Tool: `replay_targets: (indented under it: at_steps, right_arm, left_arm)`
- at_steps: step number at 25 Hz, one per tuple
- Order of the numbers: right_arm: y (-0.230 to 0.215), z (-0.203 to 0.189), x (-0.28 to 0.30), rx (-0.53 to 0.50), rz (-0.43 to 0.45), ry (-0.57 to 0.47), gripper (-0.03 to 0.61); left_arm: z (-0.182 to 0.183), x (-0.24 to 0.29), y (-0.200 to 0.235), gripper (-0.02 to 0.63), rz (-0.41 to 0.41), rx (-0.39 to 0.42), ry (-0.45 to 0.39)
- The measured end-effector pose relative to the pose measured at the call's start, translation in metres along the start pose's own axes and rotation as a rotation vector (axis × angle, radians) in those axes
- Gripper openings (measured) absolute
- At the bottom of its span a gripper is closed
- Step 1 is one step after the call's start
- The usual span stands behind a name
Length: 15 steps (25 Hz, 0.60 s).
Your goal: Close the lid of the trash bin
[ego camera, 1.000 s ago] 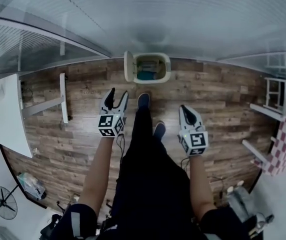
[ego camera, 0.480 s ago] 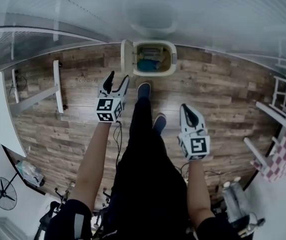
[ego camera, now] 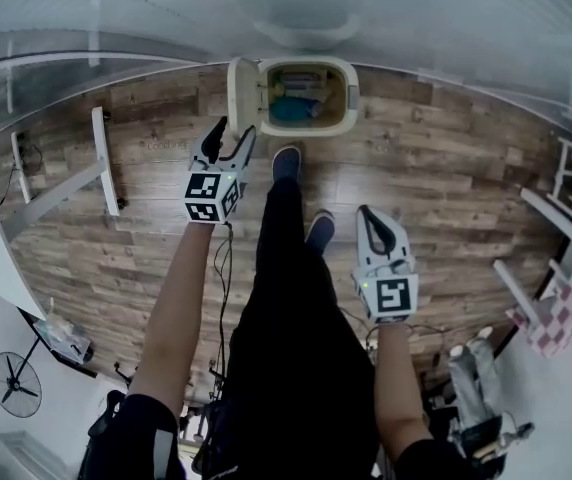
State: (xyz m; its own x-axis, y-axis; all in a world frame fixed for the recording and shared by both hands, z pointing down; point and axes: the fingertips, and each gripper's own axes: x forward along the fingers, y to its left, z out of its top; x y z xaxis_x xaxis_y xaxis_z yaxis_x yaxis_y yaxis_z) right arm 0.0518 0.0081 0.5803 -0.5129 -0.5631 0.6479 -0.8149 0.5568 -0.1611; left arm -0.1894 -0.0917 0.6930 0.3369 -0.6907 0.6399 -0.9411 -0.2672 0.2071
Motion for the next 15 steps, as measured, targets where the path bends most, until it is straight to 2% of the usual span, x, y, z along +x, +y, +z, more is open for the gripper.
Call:
replay_targets:
  at_steps: [4, 5, 6, 7, 15]
  right_arm:
    - [0.007, -0.011, 0.003, -0.011, 0.013, 0.026, 0.005]
    - [0.009, -0.014, 0.003, -0.008, 0.015, 0.030, 0.005]
    - [0.011, -0.016, 0.003, -0.003, 0.017, 0.034, 0.004]
    - [0.012, -0.017, 0.003, 0.001, 0.017, 0.037, 0.005]
    - [0.008, -0.015, -0.001, -0.004, 0.006, 0.029, 0.004]
  left_arm:
    - [0.004, 0.006, -0.010, 0.236, -0.015, 0.004, -0.026]
    - [0.005, 0.006, -0.010, 0.223, -0.010, -0.006, -0.032]
    - [0.005, 0.006, -0.011, 0.175, -0.007, -0.014, -0.036]
    - [0.005, 0.006, -0.012, 0.166, -0.008, -0.016, -0.040]
    - [0.011, 0.014, -0.036, 0.173, -0.048, 0.039, -0.052]
